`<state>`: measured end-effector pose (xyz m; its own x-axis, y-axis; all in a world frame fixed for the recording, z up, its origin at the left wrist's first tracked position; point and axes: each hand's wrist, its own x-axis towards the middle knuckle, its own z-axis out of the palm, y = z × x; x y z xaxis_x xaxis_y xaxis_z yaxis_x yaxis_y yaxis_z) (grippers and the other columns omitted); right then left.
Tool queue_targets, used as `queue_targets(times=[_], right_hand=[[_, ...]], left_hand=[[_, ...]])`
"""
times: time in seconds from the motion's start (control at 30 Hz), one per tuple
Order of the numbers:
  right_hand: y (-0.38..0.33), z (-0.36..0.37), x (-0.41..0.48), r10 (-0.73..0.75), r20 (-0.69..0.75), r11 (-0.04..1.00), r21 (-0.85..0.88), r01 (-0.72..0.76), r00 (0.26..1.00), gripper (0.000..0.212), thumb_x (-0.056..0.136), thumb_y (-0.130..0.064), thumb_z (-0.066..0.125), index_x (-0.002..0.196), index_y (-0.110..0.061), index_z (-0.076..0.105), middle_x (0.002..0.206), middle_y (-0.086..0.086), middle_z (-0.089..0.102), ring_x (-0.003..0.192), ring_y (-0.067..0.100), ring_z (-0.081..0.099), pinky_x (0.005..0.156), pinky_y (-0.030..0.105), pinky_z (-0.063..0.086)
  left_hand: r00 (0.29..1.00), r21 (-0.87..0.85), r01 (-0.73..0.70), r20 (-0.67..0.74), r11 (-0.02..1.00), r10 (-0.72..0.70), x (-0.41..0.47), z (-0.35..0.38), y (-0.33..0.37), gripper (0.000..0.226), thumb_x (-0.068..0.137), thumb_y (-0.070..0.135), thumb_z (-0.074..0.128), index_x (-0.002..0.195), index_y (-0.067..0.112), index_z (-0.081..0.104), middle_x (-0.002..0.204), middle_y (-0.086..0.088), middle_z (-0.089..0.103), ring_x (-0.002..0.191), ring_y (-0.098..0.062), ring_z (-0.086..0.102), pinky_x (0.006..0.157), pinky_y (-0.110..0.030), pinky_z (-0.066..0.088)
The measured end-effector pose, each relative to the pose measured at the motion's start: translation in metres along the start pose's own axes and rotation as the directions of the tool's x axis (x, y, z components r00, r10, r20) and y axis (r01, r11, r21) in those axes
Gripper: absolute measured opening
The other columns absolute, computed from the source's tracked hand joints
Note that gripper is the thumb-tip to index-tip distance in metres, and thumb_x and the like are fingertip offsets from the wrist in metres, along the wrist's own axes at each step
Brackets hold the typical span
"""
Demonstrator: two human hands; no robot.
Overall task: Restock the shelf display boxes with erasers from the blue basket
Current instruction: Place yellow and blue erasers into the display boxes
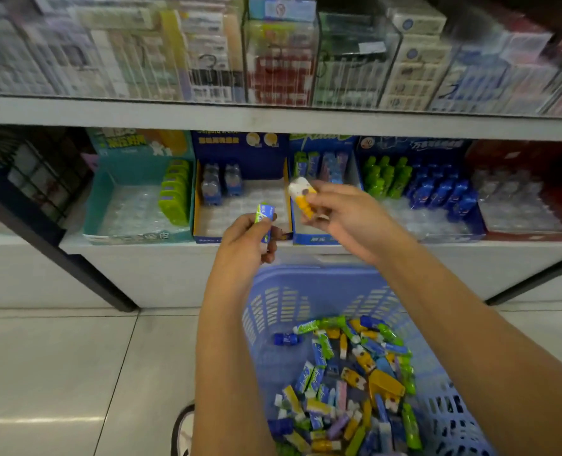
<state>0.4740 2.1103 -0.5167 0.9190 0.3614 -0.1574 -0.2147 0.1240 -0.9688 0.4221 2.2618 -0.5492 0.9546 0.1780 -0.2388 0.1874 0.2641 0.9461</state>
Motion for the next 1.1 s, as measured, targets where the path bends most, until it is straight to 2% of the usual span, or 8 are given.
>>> queue_targets(times=[0.17, 0.3, 0.37, 0.47, 0.57, 0.73, 0.93, 1.1], right_hand=[[-0.01, 0.034, 0.063, -0.175, -0.084, 0.839, -0.535, 0.104, 0.981, 0.012, 0.087, -0.017, 0.065, 0.098, -0.019, 0.063, 0.093, -0.003, 0.064, 0.092, 0.013, 0.06, 0.077, 0.019, 0.047], [-0.005, 0.038, 0.104, -0.341, -0.044, 0.434, -0.893, 0.116, 0.939, 0.029, 0.088, -0.018, 0.062, 0.114, -0.01, 0.054, 0.097, 0.002, 0.055, 0.086, 0.016, 0.051, 0.071, 0.021, 0.035], [0.002, 0.036, 0.113, -0.385, 0.057, 0.318, -0.929, 0.191, 0.921, 0.029, 0.091, -0.015, 0.057, 0.117, -0.007, 0.051, 0.105, 0.01, 0.058, 0.09, 0.023, 0.055, 0.069, 0.022, 0.032], [0.013, 0.036, 0.123, -0.426, 0.107, 0.272, -0.932, 0.24, 0.898, 0.021, 0.095, -0.014, 0.049, 0.112, -0.003, 0.051, 0.111, 0.016, 0.061, 0.091, 0.032, 0.058, 0.068, 0.028, 0.032], [0.018, 0.036, 0.131, -0.422, 0.094, 0.254, -0.942, 0.218, 0.902, 0.023, 0.094, -0.009, 0.05, 0.115, -0.002, 0.053, 0.117, 0.016, 0.058, 0.098, 0.028, 0.056, 0.073, 0.025, 0.034], [0.016, 0.037, 0.138, -0.35, 0.129, 0.044, -0.987, 0.154, 0.928, 0.024, 0.094, -0.01, 0.046, 0.115, -0.003, 0.055, 0.115, 0.019, 0.056, 0.101, 0.033, 0.055, 0.082, 0.039, 0.044], [0.014, 0.033, 0.14, -0.346, 0.221, -0.072, -0.975, 0.209, 0.912, 0.026, 0.095, -0.014, 0.044, 0.12, -0.008, 0.051, 0.11, 0.018, 0.059, 0.097, 0.034, 0.057, 0.067, 0.029, 0.034], [0.02, 0.025, 0.141, -0.404, 0.187, -0.127, -0.981, 0.148, 0.896, 0.024, 0.095, -0.019, 0.048, 0.111, -0.004, 0.059, 0.12, 0.015, 0.054, 0.107, 0.031, 0.053, 0.075, 0.028, 0.04]], left_hand=[[0.977, -0.018, -0.068, -0.202, 0.997, 0.064, 0.013, -0.013, -0.008, 0.02, 0.096, 0.012, 0.05, 0.085, 0.018, 0.065, 0.073, 0.001, 0.066, 0.057, -0.006, 0.056, 0.052, -0.016, 0.048], [0.956, 0.01, -0.069, -0.285, 0.998, 0.069, 0.021, -0.018, -0.019, 0.024, 0.096, 0.008, 0.051, 0.076, 0.015, 0.062, 0.071, -0.002, 0.066, 0.055, -0.005, 0.06, 0.059, -0.023, 0.054], [0.955, 0.025, -0.051, -0.292, 0.998, 0.056, 0.022, -0.021, -0.024, 0.027, 0.096, 0.008, 0.05, 0.073, 0.016, 0.063, 0.07, -0.002, 0.067, 0.052, -0.004, 0.059, 0.062, -0.026, 0.056], [0.956, 0.004, -0.043, -0.291, 0.999, 0.042, 0.022, -0.025, -0.029, 0.027, 0.095, 0.008, 0.052, 0.072, 0.015, 0.065, 0.067, -0.001, 0.068, 0.05, -0.001, 0.058, 0.058, -0.021, 0.056], [0.957, -0.017, -0.033, -0.288, 0.999, 0.026, 0.023, -0.026, -0.03, 0.023, 0.094, 0.008, 0.053, 0.076, 0.012, 0.067, 0.068, -0.002, 0.068, 0.051, -0.002, 0.057, 0.056, -0.02, 0.054], [0.958, -0.045, -0.007, -0.288, 0.999, -0.007, 0.024, -0.027, -0.029, 0.018, 0.093, 0.007, 0.053, 0.088, 0.001, 0.069, 0.07, -0.005, 0.068, 0.052, -0.004, 0.058, 0.056, -0.019, 0.053], [0.967, -0.068, 0.012, -0.255, 0.998, -0.029, 0.022, -0.03, -0.025, 0.023, 0.094, 0.008, 0.053, 0.078, 0.013, 0.068, 0.07, -0.004, 0.069, 0.057, -0.008, 0.059, 0.058, -0.019, 0.055], [0.977, -0.109, 0.046, -0.202, 0.993, -0.067, 0.02, -0.034, -0.022, 0.022, 0.096, 0.009, 0.051, 0.082, 0.012, 0.068, 0.074, -0.003, 0.071, 0.06, -0.007, 0.061, 0.062, -0.02, 0.055]])
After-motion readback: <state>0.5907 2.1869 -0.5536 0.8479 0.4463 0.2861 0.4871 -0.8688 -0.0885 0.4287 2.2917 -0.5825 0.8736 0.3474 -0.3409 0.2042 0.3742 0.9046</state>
